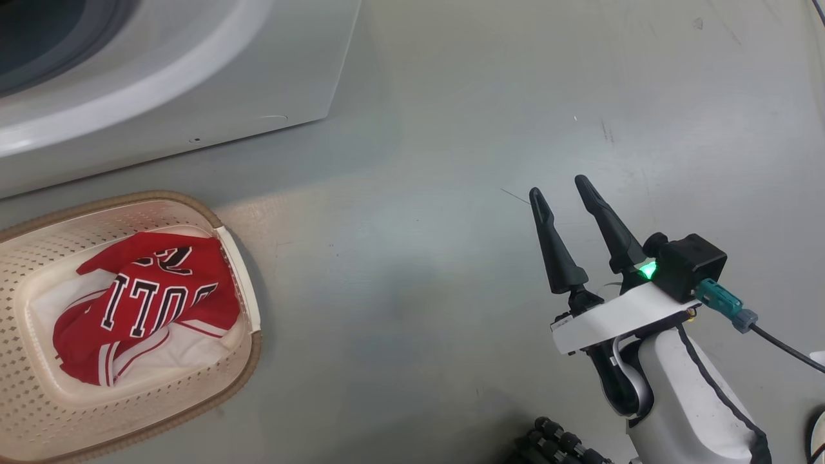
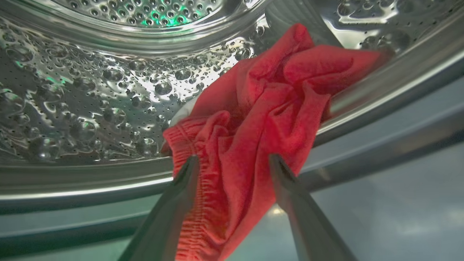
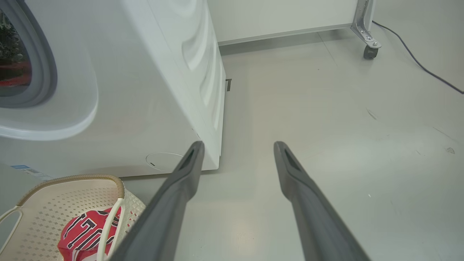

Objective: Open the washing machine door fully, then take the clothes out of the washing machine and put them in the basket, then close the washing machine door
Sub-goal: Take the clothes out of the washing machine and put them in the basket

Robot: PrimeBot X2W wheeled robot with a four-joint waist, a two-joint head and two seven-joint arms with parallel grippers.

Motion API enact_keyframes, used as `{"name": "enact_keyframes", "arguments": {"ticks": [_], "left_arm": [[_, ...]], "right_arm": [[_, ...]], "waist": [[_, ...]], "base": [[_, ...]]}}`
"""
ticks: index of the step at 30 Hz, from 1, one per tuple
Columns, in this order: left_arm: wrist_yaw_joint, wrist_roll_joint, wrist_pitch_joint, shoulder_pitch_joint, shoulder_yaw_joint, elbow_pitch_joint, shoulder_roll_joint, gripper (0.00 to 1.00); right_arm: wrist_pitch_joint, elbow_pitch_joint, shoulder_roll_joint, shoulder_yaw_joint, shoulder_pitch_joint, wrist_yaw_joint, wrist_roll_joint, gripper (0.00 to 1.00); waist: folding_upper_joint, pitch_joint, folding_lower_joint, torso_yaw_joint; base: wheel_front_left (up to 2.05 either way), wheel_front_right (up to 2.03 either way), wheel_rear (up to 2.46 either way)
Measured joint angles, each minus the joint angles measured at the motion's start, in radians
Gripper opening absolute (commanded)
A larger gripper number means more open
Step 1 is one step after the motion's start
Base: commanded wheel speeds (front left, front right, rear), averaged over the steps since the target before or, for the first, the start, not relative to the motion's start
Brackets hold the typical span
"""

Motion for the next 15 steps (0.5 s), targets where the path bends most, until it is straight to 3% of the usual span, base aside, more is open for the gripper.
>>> {"name": "enact_keyframes", "arguments": {"ticks": [15], "left_arm": [[-0.003, 0.004, 0.037, -0.057, -0.002, 0.056, 0.002, 1.00]], "right_arm": [[-0.001, -0.016, 0.002, -0.006, -0.016, 0.000, 0.000, 1.00]], "waist": [[0.0000, 0.028, 0.0000, -0.007]], "base": [[0.00, 0.00, 0.00]]}}
